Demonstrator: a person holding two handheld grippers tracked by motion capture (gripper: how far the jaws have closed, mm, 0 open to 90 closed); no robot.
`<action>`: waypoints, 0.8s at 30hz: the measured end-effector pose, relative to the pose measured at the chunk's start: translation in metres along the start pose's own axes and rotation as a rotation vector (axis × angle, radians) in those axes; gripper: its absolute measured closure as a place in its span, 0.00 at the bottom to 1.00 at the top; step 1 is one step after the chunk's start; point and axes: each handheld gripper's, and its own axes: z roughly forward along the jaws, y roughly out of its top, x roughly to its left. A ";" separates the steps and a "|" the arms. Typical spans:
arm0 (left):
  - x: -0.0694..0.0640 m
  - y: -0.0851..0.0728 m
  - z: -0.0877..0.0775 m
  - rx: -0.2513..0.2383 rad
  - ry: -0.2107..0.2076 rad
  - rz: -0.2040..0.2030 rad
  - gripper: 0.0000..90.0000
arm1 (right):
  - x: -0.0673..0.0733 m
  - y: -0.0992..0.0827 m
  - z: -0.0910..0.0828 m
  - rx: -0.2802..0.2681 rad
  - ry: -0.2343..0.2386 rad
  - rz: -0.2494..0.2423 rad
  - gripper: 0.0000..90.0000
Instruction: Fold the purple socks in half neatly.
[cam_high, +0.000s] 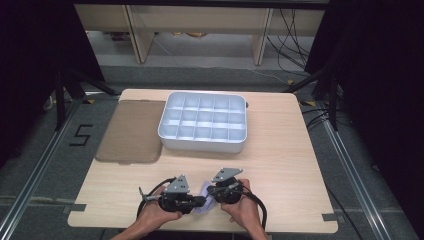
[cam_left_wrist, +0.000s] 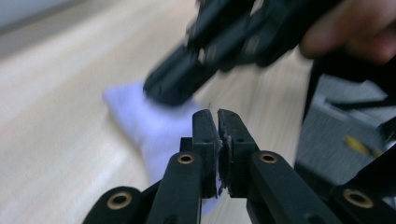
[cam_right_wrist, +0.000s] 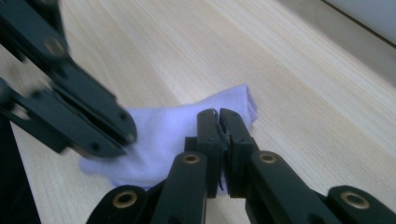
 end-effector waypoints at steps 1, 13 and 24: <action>-0.001 -0.003 0.004 0.023 0.012 0.005 0.95 | 0.000 0.000 0.000 0.000 0.000 0.000 0.97; 0.012 -0.004 0.000 0.057 0.102 0.075 0.96 | 0.004 -0.006 -0.014 0.016 0.010 0.039 0.87; 0.013 -0.005 0.000 0.054 0.097 0.075 0.96 | -0.014 -0.006 -0.003 0.039 0.024 0.184 0.48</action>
